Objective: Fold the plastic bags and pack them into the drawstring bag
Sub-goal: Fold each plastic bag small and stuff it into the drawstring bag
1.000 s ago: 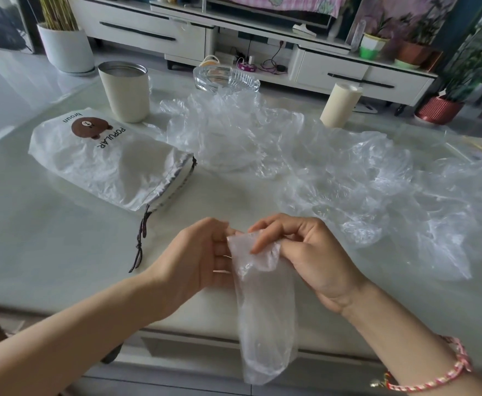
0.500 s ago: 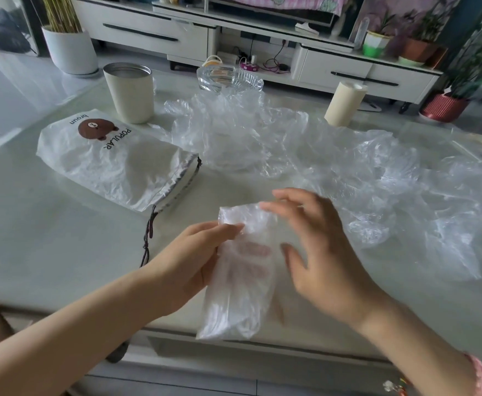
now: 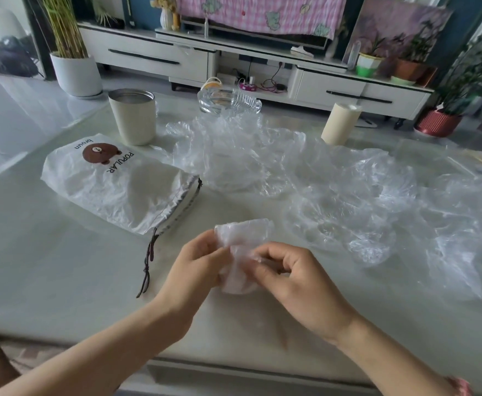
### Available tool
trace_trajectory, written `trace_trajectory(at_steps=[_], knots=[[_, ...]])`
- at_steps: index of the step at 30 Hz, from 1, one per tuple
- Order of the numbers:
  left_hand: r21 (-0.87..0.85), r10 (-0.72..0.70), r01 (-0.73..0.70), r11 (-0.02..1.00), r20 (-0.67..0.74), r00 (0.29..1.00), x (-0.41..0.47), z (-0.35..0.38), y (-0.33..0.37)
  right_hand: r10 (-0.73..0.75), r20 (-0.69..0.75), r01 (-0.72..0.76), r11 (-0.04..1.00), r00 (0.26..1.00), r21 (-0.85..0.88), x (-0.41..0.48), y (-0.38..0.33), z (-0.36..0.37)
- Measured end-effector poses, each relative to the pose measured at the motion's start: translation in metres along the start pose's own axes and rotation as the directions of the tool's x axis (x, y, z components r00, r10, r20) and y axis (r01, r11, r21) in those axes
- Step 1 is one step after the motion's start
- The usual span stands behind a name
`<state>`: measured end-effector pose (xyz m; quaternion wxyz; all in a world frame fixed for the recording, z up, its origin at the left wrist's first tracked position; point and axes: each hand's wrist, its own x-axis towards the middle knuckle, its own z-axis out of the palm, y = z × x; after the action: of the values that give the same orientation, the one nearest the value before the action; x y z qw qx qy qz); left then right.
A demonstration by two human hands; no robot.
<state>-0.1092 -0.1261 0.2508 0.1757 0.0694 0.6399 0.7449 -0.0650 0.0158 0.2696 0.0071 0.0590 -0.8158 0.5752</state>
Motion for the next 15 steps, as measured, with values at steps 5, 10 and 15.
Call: trace_trajectory(at_steps=[5,10,15], knots=[[0.01,0.053,-0.054,0.999,0.088,0.995,-0.004,0.006,0.0,0.079,-0.126,-0.094,0.988,0.989,-0.121,0.009,0.008,0.005],[0.095,0.179,-0.178,0.979,-0.009,0.984,-0.004,0.011,0.003,0.037,-0.029,-0.033,0.994,0.999,0.105,0.008,-0.005,0.01],[0.103,0.195,-0.177,0.979,-0.192,0.962,0.004,0.002,0.009,0.089,-0.243,-0.117,0.988,0.966,-0.103,0.017,0.002,0.01]])
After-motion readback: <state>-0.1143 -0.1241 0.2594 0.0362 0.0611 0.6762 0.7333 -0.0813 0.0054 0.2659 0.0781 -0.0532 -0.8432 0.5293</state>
